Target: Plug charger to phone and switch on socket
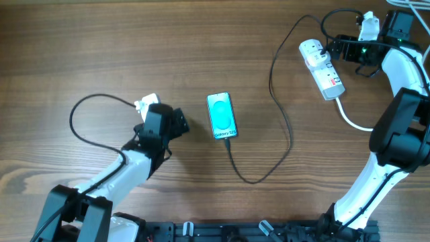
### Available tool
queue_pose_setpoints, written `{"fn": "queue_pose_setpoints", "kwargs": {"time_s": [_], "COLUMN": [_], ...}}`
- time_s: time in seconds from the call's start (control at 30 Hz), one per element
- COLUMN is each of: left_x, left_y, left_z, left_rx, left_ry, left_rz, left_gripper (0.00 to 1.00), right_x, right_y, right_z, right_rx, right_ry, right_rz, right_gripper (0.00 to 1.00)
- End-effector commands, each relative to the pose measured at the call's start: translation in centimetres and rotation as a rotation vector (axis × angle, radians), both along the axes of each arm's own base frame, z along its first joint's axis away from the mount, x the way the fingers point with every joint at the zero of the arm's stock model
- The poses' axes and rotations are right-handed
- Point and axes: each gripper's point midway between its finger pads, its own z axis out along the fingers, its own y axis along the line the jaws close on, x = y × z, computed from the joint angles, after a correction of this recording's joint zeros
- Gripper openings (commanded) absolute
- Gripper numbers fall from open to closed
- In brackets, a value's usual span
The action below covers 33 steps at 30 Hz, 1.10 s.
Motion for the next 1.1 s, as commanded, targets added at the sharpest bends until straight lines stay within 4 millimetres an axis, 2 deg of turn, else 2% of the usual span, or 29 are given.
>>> {"fn": "queue_pose_setpoints", "kwargs": {"time_s": [0.0, 0.13, 0.3, 0.43, 0.83, 1.07], "left_x": [-0.7, -1.2, -4.2, -4.8, -7.6, -8.2], "left_y": [0.3, 0.3, 0.0, -0.7, 2.7, 3.2], "left_z": [-0.3, -0.6, -2.7, -2.2, -2.5, -1.4], "left_rx": [0.002, 0.029, 0.063, -0.009, -0.032, -0.013], "left_ry": [-0.006, 0.003, 0.069, -0.013, -0.086, -0.145], "left_rz": [-0.006, -0.040, -0.214, -0.325, -0.221, -0.203], "left_gripper": [1.00, 1.00, 1.00, 1.00, 1.00, 1.00], "right_x": [0.3, 0.3, 0.3, 0.3, 0.3, 0.3], "right_y": [0.6, 0.6, 0.6, 0.6, 0.6, 0.6], "right_z": [1.1, 1.1, 1.1, 1.1, 1.1, 1.1], "right_rx": [0.004, 0.004, 0.004, 0.004, 0.004, 0.004], "right_ry": [-0.024, -0.024, -0.024, -0.024, -0.024, -0.024], "right_rz": [0.014, 0.014, 0.014, 0.014, 0.014, 0.014], "right_gripper": [1.00, 1.00, 1.00, 1.00, 1.00, 1.00]}}
